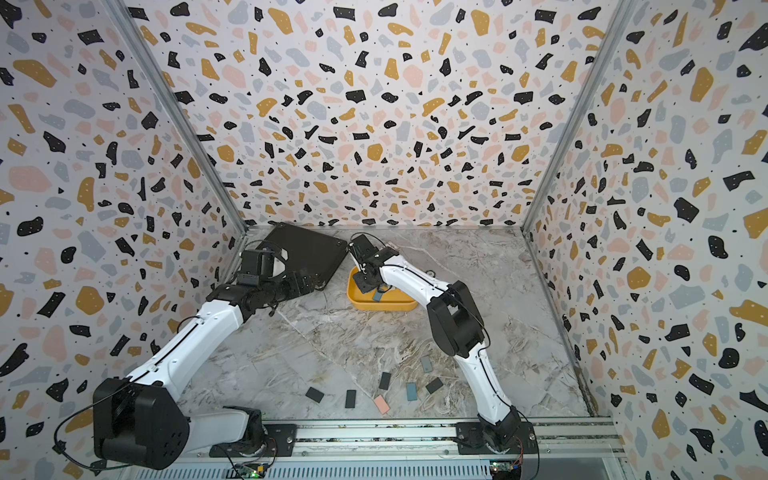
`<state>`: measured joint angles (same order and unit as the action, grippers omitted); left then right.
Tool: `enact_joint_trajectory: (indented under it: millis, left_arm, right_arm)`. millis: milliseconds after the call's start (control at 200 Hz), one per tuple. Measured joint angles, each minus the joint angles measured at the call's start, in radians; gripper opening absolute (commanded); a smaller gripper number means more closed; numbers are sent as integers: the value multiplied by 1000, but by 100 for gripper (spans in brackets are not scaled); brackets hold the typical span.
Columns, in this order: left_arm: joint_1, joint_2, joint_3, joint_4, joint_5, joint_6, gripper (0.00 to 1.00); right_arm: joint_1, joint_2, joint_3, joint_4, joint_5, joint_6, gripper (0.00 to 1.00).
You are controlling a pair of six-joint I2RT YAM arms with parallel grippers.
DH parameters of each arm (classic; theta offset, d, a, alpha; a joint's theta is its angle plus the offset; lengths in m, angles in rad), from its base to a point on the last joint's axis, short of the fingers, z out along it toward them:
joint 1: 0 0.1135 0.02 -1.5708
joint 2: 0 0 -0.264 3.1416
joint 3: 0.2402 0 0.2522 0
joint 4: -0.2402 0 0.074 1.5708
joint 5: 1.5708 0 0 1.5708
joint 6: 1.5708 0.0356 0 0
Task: Put the eraser in the storage box
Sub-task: Place the eraser in the storage box.
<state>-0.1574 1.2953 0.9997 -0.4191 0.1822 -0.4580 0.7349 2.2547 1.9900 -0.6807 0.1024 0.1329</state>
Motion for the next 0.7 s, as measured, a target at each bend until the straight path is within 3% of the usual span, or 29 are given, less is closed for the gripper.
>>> enact_joint_trajectory:
  millis: [701]
  left_arm:
    - [0,18,2,0,0,1,97]
  right_arm:
    - [-36,57,11,13,8,6,24]
